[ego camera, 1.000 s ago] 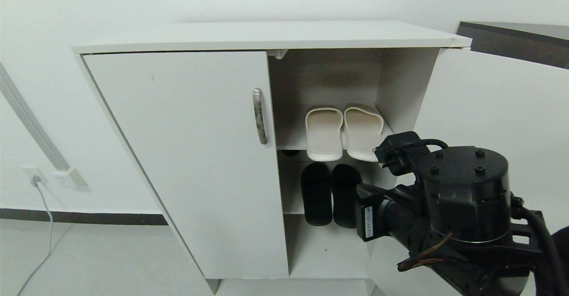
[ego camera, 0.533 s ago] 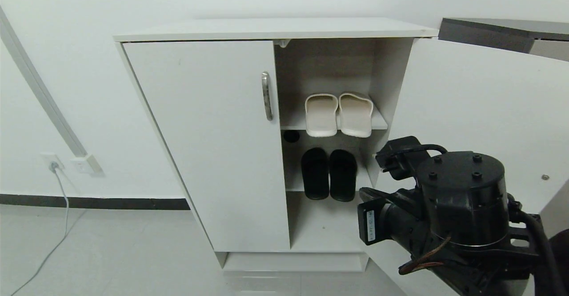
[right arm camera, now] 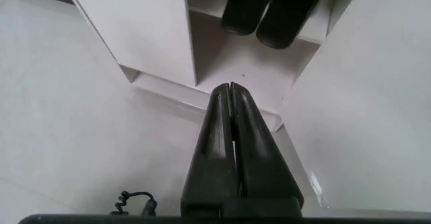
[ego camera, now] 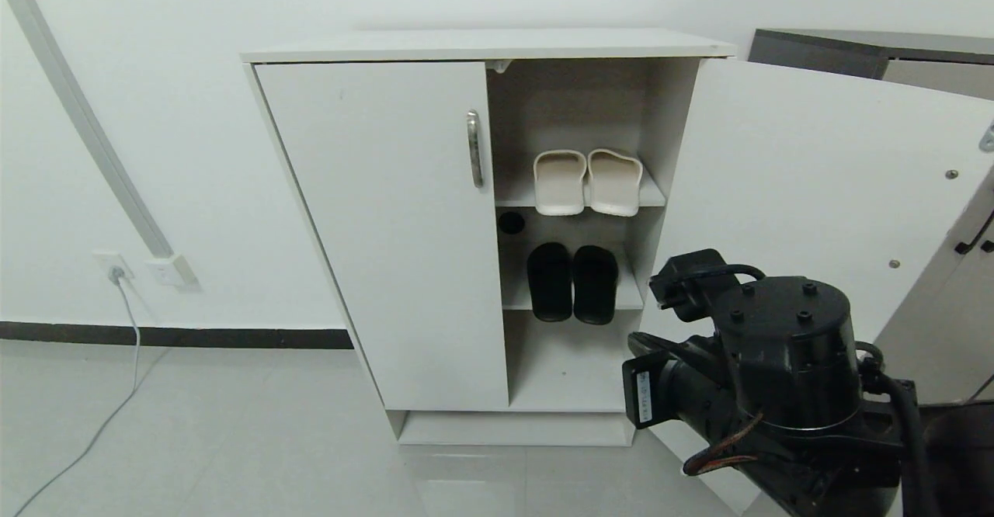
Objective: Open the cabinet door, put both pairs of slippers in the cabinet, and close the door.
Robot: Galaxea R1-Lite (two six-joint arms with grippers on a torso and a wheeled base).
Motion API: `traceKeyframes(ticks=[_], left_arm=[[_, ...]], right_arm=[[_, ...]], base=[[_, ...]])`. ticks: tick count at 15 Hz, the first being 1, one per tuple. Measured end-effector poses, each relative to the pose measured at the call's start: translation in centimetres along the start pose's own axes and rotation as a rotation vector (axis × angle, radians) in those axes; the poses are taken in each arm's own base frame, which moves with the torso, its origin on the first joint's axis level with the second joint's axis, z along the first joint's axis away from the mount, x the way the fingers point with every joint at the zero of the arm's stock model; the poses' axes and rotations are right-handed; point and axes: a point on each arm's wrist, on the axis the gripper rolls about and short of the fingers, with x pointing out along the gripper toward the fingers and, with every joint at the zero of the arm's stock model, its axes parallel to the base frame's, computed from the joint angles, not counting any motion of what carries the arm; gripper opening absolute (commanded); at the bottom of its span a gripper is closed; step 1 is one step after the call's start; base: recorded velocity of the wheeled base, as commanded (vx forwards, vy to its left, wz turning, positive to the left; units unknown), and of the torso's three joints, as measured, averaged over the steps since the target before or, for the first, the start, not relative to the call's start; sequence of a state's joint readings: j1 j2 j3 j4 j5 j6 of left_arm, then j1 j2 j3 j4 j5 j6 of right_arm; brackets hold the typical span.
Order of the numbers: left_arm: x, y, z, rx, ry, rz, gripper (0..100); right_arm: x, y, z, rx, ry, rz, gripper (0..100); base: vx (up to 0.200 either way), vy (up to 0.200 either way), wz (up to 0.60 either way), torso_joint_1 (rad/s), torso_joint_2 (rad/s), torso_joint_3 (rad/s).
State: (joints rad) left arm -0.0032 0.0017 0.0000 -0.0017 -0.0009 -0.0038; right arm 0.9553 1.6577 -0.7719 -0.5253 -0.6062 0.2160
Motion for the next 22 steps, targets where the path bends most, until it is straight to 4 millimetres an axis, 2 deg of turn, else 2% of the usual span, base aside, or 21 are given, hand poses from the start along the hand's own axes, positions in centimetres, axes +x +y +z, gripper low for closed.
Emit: traceKeyframes(ticks=[15, 19, 22], left_arm=[[0.0, 0.0, 0.0, 0.0, 0.0, 0.001, 0], [0.0, 0.0, -0.04, 0.0, 0.003, 0.0, 0], [0.0, 0.0, 0.01, 0.0, -0.001, 0.001, 0]], right_arm=[[0.16, 0.05, -0.4, -0.012, 0.0, -0.001, 0], [0.18, 0.14, -0.33, -0.013, -0.001, 0.001, 0], [0.2, 0.18, -0.42, -0.014, 0.001, 0.001, 0]], base=[[0.0, 0.0, 0.0, 0.0, 0.0, 0.0], [0.0, 0.0, 0.0, 0.012, -0.17, -0.284], [0.0, 0.0, 0.0, 0.043, -0.53, -0.367]])
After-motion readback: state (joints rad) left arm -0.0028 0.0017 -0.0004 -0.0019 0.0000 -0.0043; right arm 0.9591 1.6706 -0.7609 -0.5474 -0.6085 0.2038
